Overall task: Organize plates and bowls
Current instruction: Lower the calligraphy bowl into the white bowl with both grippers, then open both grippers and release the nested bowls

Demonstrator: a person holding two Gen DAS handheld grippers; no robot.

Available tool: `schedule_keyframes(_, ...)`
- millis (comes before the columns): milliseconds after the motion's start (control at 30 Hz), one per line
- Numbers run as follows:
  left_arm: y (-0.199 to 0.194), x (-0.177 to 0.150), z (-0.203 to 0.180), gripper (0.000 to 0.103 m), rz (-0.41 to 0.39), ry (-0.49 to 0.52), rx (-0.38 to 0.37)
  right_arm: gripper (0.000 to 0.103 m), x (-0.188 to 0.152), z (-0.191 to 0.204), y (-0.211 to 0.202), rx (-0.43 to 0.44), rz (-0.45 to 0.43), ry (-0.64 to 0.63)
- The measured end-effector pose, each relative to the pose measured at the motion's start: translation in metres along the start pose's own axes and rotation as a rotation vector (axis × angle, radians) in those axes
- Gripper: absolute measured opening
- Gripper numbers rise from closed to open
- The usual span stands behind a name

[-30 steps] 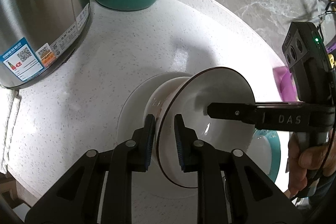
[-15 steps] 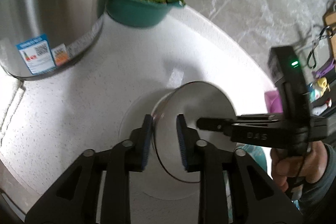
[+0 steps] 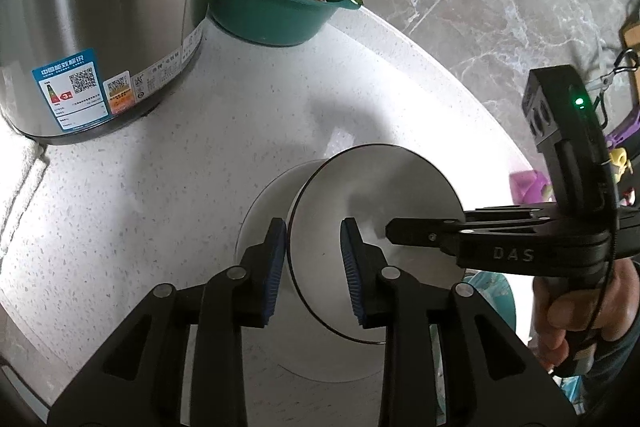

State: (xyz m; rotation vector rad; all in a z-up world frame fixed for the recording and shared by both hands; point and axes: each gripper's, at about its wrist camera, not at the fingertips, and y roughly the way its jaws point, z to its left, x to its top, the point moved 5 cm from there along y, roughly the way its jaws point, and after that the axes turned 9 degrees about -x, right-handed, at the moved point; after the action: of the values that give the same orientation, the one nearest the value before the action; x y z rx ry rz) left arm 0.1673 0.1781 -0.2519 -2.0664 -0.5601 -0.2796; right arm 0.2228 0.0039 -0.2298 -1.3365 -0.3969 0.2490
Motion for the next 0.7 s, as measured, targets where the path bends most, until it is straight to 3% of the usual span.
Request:
schedule_keyframes(333, 0.008, 0.004, -0.007, 0.028, 0.011, 0.031, 0.016, 0.042, -0.007, 0.002, -0.015, 0.030, -0.016, 0.007)
schedule_keyframes(700, 0.015, -0.002, -0.002, 0.028, 0.040, 0.012, 0.022, 0.050, -0.013, 0.012, -0.023, -0.066, -0.051, -0.109)
